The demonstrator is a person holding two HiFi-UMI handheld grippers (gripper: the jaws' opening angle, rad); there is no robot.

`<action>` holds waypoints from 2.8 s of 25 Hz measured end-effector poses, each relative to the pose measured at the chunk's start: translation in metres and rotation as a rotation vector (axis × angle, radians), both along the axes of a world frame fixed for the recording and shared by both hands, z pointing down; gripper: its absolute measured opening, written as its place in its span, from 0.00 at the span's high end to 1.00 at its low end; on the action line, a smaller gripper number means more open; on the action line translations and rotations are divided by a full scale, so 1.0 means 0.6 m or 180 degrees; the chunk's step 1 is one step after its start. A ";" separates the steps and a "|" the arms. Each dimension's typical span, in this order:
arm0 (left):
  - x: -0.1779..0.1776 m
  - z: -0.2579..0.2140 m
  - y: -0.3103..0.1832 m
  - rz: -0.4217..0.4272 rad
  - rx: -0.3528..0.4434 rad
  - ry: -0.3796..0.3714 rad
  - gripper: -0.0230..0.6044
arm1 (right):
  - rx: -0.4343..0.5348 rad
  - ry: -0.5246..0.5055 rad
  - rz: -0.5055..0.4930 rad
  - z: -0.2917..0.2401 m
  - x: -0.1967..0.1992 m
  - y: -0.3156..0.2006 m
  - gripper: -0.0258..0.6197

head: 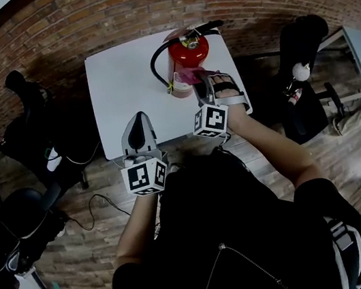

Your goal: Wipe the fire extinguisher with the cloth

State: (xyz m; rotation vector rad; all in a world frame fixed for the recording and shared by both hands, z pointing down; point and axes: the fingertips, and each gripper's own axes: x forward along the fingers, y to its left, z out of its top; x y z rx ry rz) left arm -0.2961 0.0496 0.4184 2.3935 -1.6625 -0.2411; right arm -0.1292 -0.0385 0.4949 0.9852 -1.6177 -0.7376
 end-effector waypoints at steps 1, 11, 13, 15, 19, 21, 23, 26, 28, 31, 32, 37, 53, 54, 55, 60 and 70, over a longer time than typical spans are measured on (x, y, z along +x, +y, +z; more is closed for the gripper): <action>0.000 -0.001 -0.001 0.0005 0.0003 0.0004 0.95 | 0.0019 -0.0005 0.0002 -0.007 0.000 0.001 0.79; 0.004 -0.011 -0.012 0.0074 0.0048 0.0044 0.95 | 0.0235 -0.0098 0.0064 -0.078 -0.005 0.005 0.79; 0.004 -0.011 -0.015 0.0082 0.0048 0.0046 0.95 | 0.0313 -0.0093 0.0070 -0.097 -0.007 0.003 0.79; 0.006 -0.012 -0.017 0.0096 0.0051 0.0052 0.95 | 0.0368 -0.0084 0.0081 -0.110 -0.006 0.001 0.79; 0.007 -0.013 -0.021 0.0111 0.0058 0.0058 0.95 | 0.0290 -0.0173 0.0077 -0.111 -0.012 0.012 0.79; 0.003 -0.010 -0.023 0.0100 0.0047 0.0057 0.95 | 0.0180 -0.0245 0.0049 -0.098 -0.021 0.023 0.79; -0.002 -0.003 -0.023 0.0081 0.0018 0.0058 0.95 | 0.0002 -0.0336 0.0040 -0.070 -0.031 0.031 0.79; -0.010 0.007 -0.022 0.0045 -0.0030 0.0060 0.95 | -0.0276 -0.0392 0.0086 -0.012 -0.036 0.034 0.79; -0.016 0.013 -0.020 0.0021 -0.0059 0.0058 0.95 | -0.0453 -0.0410 0.0136 0.029 -0.036 0.033 0.79; -0.027 0.024 -0.017 -0.0024 -0.0115 0.0057 0.95 | -0.0729 -0.0437 0.0221 0.095 -0.035 0.031 0.79; -0.031 0.029 -0.016 -0.0039 -0.0140 0.0053 0.95 | -0.0821 -0.0438 0.0249 0.119 -0.035 0.030 0.79; -0.050 0.055 -0.011 -0.0113 -0.0250 0.0030 0.95 | -0.1340 -0.0517 0.0393 0.243 -0.041 0.030 0.79; -0.125 0.122 0.010 -0.0430 -0.0543 -0.0062 0.95 | -0.1900 -0.0442 0.0909 0.493 -0.062 -0.015 0.79; -0.131 0.125 0.013 -0.0451 -0.0564 -0.0075 0.95 | -0.1889 -0.0419 0.0918 0.500 -0.065 -0.019 0.79; -0.137 0.130 0.016 -0.0473 -0.0587 -0.0083 0.95 | -0.1875 -0.0382 0.0923 0.507 -0.069 -0.023 0.79; -0.158 0.157 0.032 -0.0579 -0.0720 -0.0077 0.95 | -0.1898 -0.0268 0.1070 0.546 -0.072 -0.041 0.79; -0.182 0.180 0.042 -0.0709 -0.0809 -0.0064 0.95 | -0.1897 -0.0270 0.1182 0.560 -0.075 -0.059 0.79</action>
